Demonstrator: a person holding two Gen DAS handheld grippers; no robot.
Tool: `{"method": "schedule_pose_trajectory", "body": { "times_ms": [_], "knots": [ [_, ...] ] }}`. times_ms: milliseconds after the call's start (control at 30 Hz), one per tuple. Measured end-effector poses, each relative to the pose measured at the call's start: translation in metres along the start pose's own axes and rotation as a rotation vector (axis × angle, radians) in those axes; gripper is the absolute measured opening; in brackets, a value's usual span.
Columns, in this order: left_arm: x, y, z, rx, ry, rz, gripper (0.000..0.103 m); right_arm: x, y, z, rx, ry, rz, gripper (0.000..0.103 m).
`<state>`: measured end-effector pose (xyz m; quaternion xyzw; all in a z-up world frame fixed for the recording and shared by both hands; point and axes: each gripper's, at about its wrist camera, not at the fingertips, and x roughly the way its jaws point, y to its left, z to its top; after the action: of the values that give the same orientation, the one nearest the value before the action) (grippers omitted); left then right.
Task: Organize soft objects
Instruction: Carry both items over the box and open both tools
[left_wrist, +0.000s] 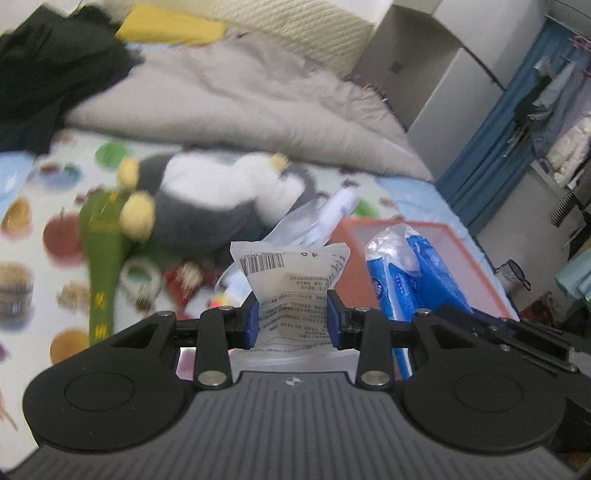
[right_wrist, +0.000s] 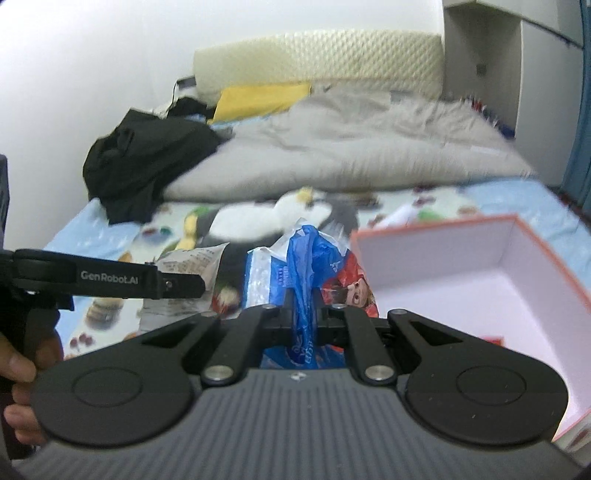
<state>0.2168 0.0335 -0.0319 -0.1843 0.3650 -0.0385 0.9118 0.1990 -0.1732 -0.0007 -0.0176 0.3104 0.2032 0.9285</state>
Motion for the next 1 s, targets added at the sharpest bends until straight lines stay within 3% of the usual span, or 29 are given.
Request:
{"method": "schedule_pose_trajectory", "body": {
  "times_ms": [67,200,433,700,1000],
  "knots": [
    [-0.002,-0.014,0.010,0.016,-0.015,-0.016,0.041,-0.007,-0.009,0.012,0.002,-0.020,-0.006,0.010],
    [0.006,-0.046,0.042,0.004,0.000,-0.123,0.041,-0.022,-0.027,0.030,0.004,-0.051,-0.040,0.010],
    [0.033,-0.119,0.077,0.079,0.033,-0.180,0.041,-0.045,-0.077,0.061,0.021,-0.085,-0.120,0.010],
    [0.099,-0.181,0.066,0.142,0.168,-0.200,0.041,-0.029,-0.163,0.062,0.160,0.036,-0.211,0.010],
    [0.192,-0.195,0.031,0.117,0.420,-0.231,0.041,0.006,-0.218,0.004,0.240,0.204,-0.284,0.010]
  ]
}}
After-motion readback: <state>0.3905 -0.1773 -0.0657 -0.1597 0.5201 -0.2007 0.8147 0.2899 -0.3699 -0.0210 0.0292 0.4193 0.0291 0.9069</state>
